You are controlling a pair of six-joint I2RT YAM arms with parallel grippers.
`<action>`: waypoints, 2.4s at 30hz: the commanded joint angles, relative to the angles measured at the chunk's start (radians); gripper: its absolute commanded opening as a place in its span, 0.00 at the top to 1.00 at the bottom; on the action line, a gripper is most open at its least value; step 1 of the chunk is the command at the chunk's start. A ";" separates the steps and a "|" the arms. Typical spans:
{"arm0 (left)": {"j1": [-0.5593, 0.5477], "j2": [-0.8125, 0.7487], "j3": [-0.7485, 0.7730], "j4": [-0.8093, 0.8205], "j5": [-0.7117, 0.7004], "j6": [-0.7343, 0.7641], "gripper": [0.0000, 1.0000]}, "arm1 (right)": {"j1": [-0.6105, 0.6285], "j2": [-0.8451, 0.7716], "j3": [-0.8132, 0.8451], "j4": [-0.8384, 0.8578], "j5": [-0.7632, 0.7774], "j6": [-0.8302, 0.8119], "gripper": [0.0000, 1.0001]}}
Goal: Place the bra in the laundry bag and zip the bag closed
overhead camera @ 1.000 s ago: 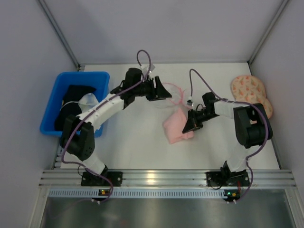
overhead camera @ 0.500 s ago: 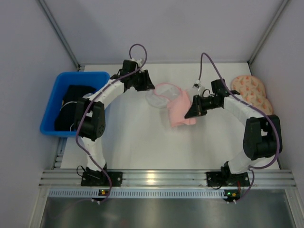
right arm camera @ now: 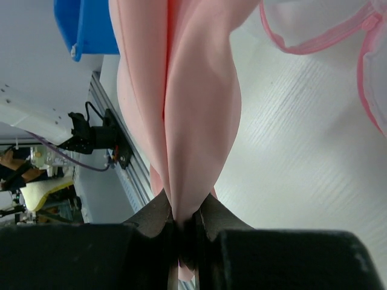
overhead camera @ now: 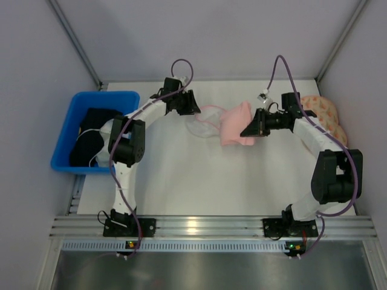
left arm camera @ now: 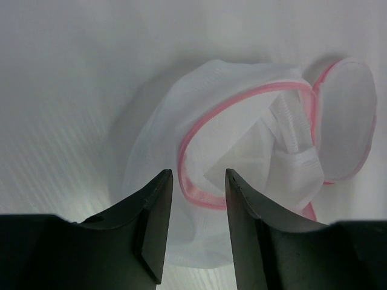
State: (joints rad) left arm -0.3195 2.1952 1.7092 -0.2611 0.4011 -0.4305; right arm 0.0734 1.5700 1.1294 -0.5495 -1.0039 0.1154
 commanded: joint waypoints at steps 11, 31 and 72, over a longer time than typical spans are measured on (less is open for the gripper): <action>-0.003 0.060 0.104 0.060 0.033 -0.014 0.68 | -0.037 0.011 0.061 0.336 -0.078 0.250 1.00; -0.018 -0.316 -0.298 0.059 0.303 -0.031 1.00 | 0.017 0.137 -0.089 0.934 -0.127 0.738 1.00; 0.049 -0.354 -0.425 0.152 0.341 0.068 0.95 | 0.355 0.371 -0.235 0.852 -0.021 0.222 1.00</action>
State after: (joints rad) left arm -0.2832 1.9064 1.2934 -0.1204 0.7197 -0.4808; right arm 0.3973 1.9789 0.8722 0.5312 -0.9329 0.6136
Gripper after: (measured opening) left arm 0.034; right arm 0.074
